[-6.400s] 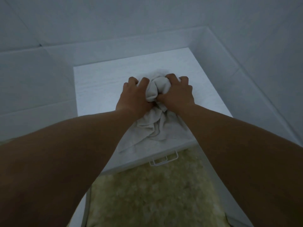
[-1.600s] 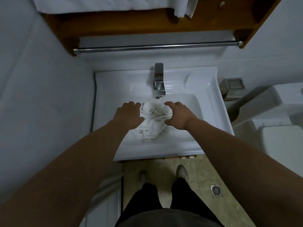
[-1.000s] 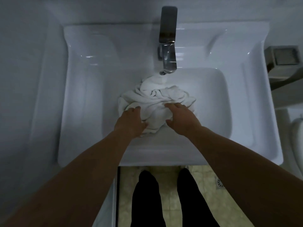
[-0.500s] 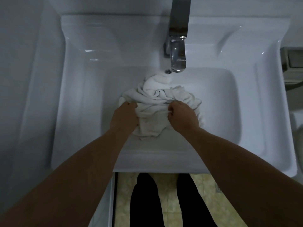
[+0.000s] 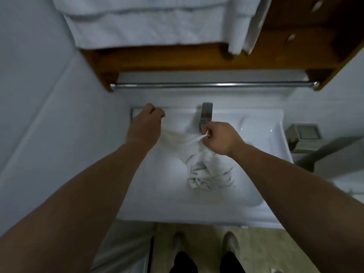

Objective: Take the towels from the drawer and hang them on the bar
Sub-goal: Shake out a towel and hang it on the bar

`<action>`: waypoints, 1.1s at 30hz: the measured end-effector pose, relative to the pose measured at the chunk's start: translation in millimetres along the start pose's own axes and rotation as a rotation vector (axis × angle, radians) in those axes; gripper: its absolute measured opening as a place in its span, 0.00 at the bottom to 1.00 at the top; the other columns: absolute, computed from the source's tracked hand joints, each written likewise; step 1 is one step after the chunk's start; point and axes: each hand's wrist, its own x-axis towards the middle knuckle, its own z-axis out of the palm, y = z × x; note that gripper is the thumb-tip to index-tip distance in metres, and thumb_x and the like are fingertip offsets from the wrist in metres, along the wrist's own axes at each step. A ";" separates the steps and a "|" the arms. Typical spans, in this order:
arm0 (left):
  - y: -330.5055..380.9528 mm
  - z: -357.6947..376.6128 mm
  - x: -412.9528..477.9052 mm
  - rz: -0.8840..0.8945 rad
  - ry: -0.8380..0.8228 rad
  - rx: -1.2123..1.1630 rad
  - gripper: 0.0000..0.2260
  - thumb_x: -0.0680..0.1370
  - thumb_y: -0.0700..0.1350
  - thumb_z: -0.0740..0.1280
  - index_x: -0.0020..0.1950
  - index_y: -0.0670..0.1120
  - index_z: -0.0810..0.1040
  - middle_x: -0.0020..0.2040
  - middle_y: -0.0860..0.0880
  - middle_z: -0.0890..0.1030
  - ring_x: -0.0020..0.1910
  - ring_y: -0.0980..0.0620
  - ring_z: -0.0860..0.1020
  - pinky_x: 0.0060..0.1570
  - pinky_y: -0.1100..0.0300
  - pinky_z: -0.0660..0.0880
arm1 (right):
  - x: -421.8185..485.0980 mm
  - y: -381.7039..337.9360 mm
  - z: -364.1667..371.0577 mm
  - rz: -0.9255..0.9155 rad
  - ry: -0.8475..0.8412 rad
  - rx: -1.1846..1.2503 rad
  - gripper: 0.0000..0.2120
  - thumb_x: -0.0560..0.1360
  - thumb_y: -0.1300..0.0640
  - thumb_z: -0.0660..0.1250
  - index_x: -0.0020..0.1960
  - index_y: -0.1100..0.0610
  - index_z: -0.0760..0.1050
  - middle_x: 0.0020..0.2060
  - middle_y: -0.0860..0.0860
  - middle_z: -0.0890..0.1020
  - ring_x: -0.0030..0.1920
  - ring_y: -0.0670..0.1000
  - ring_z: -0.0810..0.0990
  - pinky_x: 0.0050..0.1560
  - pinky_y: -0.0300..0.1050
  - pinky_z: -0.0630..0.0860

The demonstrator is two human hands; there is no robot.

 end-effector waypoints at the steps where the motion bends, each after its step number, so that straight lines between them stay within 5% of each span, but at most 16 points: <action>1: 8.2 -21.4 13.1 0.029 0.053 -0.001 0.06 0.74 0.33 0.69 0.50 0.39 0.81 0.47 0.39 0.78 0.37 0.37 0.79 0.36 0.51 0.74 | -0.7 -11.3 -18.3 -0.024 -0.003 -0.011 0.05 0.70 0.55 0.67 0.43 0.46 0.74 0.40 0.48 0.79 0.44 0.53 0.78 0.43 0.42 0.71; 9: 99.7 -152.0 79.8 0.372 0.255 0.018 0.06 0.74 0.34 0.70 0.49 0.41 0.81 0.45 0.42 0.78 0.35 0.40 0.79 0.31 0.54 0.74 | -21.6 -91.9 -141.2 -0.185 0.219 0.133 0.12 0.74 0.57 0.66 0.56 0.48 0.78 0.39 0.44 0.80 0.38 0.45 0.78 0.34 0.34 0.68; 16: 161.9 -202.0 85.2 0.577 0.229 0.025 0.11 0.73 0.35 0.70 0.54 0.41 0.81 0.49 0.41 0.79 0.38 0.40 0.80 0.37 0.61 0.70 | -41.0 -147.2 -213.8 -0.363 0.300 0.437 0.22 0.73 0.64 0.67 0.65 0.51 0.77 0.52 0.49 0.83 0.52 0.48 0.83 0.52 0.43 0.80; 22: 182.3 -222.5 83.0 0.670 0.309 0.022 0.11 0.75 0.38 0.62 0.52 0.38 0.81 0.46 0.41 0.78 0.33 0.42 0.78 0.34 0.62 0.68 | -60.2 -158.9 -234.5 -0.420 0.193 0.447 0.17 0.74 0.72 0.62 0.48 0.53 0.81 0.44 0.47 0.84 0.46 0.43 0.82 0.43 0.34 0.78; 26: 182.3 -224.8 78.5 0.536 0.218 0.049 0.12 0.79 0.38 0.64 0.62 0.43 0.77 0.54 0.43 0.75 0.39 0.43 0.77 0.36 0.59 0.69 | -56.6 -156.5 -245.2 -0.377 0.292 0.406 0.10 0.79 0.60 0.63 0.54 0.55 0.83 0.50 0.50 0.85 0.51 0.50 0.83 0.54 0.50 0.81; 30: 185.3 -218.8 75.0 0.293 0.152 0.016 0.18 0.81 0.43 0.63 0.70 0.49 0.68 0.61 0.48 0.69 0.46 0.46 0.77 0.41 0.60 0.69 | -58.5 -164.2 -260.4 -0.397 0.331 0.293 0.09 0.80 0.52 0.66 0.51 0.54 0.84 0.44 0.46 0.84 0.46 0.44 0.80 0.45 0.41 0.76; 33: 185.9 -218.6 77.4 0.115 0.177 -0.009 0.23 0.80 0.48 0.65 0.74 0.52 0.64 0.64 0.48 0.69 0.52 0.47 0.77 0.45 0.60 0.69 | -57.4 -170.0 -267.8 -0.430 0.383 0.213 0.11 0.78 0.49 0.69 0.43 0.55 0.81 0.37 0.49 0.81 0.37 0.45 0.76 0.38 0.44 0.70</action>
